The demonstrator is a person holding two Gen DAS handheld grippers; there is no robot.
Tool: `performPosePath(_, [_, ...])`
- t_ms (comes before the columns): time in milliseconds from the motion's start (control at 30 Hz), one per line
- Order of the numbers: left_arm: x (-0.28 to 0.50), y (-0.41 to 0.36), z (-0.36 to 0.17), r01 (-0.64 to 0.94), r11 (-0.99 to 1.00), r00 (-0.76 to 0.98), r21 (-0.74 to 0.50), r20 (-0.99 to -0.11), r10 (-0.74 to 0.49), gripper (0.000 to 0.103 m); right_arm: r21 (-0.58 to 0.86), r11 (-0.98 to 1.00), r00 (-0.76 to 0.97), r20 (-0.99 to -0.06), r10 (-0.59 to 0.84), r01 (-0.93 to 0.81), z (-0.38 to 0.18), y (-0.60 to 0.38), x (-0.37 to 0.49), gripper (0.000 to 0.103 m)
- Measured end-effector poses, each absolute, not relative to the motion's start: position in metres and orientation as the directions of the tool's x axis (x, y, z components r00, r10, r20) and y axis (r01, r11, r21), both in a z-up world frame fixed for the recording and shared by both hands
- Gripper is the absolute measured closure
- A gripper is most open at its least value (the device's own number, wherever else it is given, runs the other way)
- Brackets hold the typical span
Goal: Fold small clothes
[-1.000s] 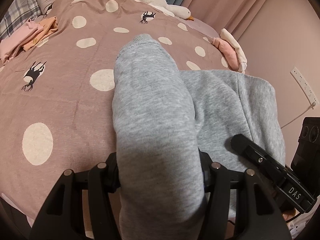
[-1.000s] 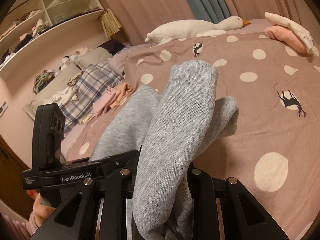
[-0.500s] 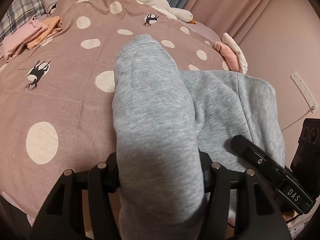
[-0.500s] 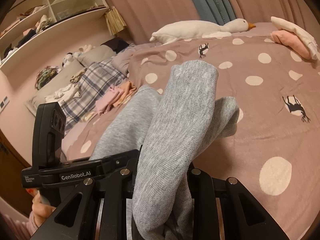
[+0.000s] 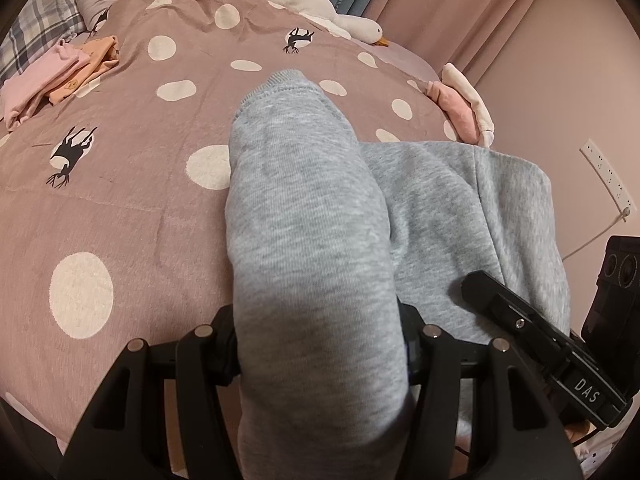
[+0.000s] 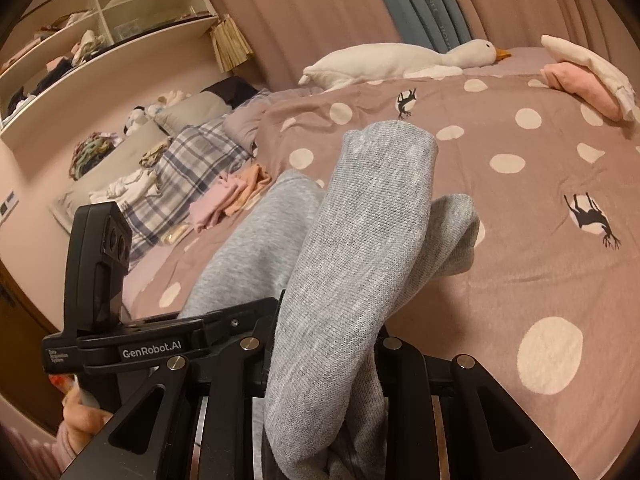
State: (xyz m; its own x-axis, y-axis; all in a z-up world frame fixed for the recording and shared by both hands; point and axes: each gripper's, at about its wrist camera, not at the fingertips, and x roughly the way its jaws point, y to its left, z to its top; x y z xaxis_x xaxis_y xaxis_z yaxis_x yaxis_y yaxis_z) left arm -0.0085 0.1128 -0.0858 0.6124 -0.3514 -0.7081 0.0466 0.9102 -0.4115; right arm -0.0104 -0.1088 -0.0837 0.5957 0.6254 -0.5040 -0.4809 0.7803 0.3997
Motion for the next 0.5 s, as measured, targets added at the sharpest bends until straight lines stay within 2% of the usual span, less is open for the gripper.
performPosePath(500, [0.005,0.104,-0.086,0.055,0.913,0.611,-0.404,-0.71,-0.351,0.046,0.393,0.788,0.601,-0.509,0.616,-0.474,-0.085,-0.114,0.001,0.076])
